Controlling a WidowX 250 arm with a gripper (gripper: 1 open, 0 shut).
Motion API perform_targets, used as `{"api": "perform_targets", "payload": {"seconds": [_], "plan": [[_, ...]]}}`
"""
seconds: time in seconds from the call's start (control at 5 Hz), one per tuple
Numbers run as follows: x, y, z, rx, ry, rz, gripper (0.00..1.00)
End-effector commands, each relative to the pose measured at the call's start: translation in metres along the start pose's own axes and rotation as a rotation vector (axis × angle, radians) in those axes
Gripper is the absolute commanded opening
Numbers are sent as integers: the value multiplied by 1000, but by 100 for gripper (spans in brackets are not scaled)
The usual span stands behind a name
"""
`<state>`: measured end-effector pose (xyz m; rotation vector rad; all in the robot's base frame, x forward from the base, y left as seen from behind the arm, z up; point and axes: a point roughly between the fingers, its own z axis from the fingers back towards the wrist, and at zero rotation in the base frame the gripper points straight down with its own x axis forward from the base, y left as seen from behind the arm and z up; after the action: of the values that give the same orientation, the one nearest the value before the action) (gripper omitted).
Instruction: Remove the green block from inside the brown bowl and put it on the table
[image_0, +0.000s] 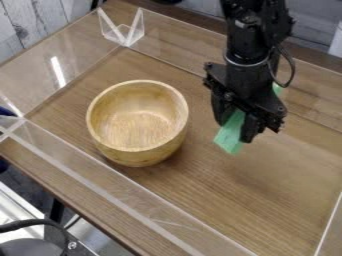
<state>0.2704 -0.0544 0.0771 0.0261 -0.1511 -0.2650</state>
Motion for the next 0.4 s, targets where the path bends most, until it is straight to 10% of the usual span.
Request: {"api": "perform_targets", "payload": {"seconds": [0.0,0.2], "plan": [[15,0,-1,5,-78,-38,0],[20,-3,-19,10,-80,-73,0]]}}
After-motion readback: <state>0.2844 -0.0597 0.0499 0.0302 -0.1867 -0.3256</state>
